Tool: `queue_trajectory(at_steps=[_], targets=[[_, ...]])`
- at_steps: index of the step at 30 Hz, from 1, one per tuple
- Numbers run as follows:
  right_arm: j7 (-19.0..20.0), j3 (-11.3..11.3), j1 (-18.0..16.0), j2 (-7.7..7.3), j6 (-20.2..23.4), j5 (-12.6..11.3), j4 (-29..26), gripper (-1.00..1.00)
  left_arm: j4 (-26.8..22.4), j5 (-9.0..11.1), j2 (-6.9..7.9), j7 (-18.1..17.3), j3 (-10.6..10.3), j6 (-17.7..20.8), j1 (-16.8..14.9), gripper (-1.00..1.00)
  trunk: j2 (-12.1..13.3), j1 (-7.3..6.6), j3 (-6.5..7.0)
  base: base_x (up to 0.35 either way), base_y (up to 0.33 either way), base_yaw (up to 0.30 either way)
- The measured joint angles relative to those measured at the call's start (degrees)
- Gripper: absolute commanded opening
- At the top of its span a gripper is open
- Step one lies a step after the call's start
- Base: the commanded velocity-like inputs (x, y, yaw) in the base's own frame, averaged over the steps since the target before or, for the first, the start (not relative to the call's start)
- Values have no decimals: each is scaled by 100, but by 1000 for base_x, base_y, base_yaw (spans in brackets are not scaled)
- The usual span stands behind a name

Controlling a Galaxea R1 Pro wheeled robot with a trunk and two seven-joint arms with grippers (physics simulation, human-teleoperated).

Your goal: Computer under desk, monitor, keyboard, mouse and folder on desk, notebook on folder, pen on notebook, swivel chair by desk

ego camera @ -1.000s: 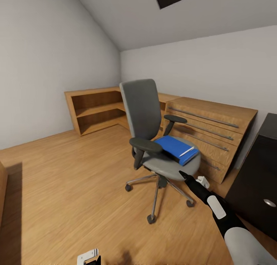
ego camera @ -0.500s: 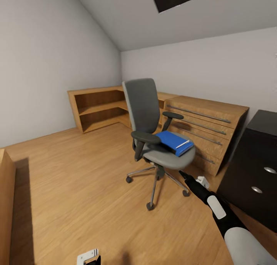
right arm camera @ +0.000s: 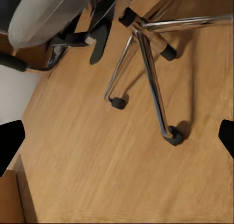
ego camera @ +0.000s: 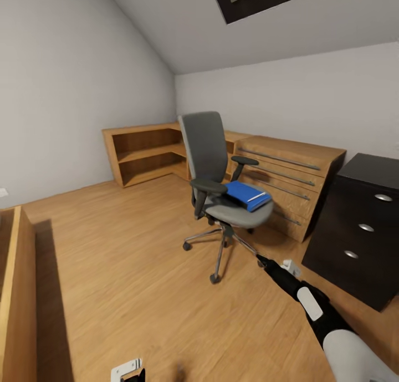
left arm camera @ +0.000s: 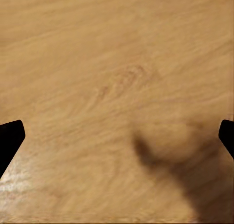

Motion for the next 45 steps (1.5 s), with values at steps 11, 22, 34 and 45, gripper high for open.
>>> queue_trajectory(at_steps=[11,22,34,45], targets=[[-14,3,0,15,-788,860,383,100,9,1,11,-12,0,-10,1,100,0,-2,0,-231,0,0],[-35,-10,2,10,-1982,1326,1476,100,34,-1,83,-50,-5,-71,1,100,5,-14,88,-28,0,0],[-367,-14,9,40,-3329,1994,2768,100,168,-1,87,-55,-10,-74,1,100,21,-45,354,-2,0,0],[-2046,-31,452,219,-4605,2124,3195,100,250,11,88,-55,5,-64,0,100,36,-73,598,0,0,0]])
